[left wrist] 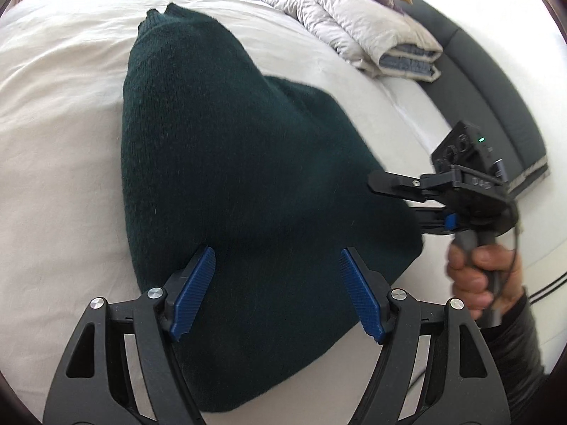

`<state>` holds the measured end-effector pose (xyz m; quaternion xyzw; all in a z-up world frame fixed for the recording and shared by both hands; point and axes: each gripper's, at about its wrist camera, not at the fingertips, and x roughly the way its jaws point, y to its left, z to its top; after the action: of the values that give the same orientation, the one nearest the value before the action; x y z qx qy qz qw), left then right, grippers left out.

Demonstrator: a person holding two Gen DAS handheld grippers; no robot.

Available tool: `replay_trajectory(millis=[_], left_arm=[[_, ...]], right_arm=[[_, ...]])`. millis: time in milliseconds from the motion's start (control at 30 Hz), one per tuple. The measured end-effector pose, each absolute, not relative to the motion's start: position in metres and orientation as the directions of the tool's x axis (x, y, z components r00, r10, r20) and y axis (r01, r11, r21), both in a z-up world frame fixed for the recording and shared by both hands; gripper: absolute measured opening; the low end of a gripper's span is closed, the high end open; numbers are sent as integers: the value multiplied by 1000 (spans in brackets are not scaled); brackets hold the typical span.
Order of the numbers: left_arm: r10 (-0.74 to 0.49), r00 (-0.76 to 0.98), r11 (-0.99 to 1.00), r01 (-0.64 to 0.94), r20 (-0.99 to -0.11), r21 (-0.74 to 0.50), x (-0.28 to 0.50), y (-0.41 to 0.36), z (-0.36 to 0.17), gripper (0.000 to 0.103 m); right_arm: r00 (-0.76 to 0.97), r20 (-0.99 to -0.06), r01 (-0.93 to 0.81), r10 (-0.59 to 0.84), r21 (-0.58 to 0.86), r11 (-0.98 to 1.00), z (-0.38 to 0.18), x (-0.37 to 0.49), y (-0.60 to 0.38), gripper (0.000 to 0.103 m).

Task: Fold small clothes
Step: 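Lay the folded sweater down and open both grippers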

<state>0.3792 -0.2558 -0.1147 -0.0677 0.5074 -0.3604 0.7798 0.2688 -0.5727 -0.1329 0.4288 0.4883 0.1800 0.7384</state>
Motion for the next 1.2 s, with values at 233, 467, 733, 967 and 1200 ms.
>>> replay_trajectory(millis=[233, 467, 733, 967, 1200], left_arm=[[-626, 210, 727, 505, -751, -466, 369, -243, -127, 72], [-631, 193, 718, 511, -751, -472, 373, -239, -133, 72], [-628, 217, 726, 508, -748, -462, 367, -231, -127, 72], [-523, 401, 799, 538, -752, -268, 351, -215, -87, 72], [-394, 438, 854, 498, -808, -146, 380, -227, -98, 72]], right_arm=[[488, -586, 200, 647, 796, 571, -140, 234, -577, 10], [529, -562, 194, 635, 809, 555, -162, 224, -582, 6], [547, -581, 179, 602, 784, 594, -151, 232, -579, 7], [538, -813, 241, 223, 401, 884, -83, 231, -547, 48], [619, -766, 118, 175, 311, 943, -46, 258, -516, 33]])
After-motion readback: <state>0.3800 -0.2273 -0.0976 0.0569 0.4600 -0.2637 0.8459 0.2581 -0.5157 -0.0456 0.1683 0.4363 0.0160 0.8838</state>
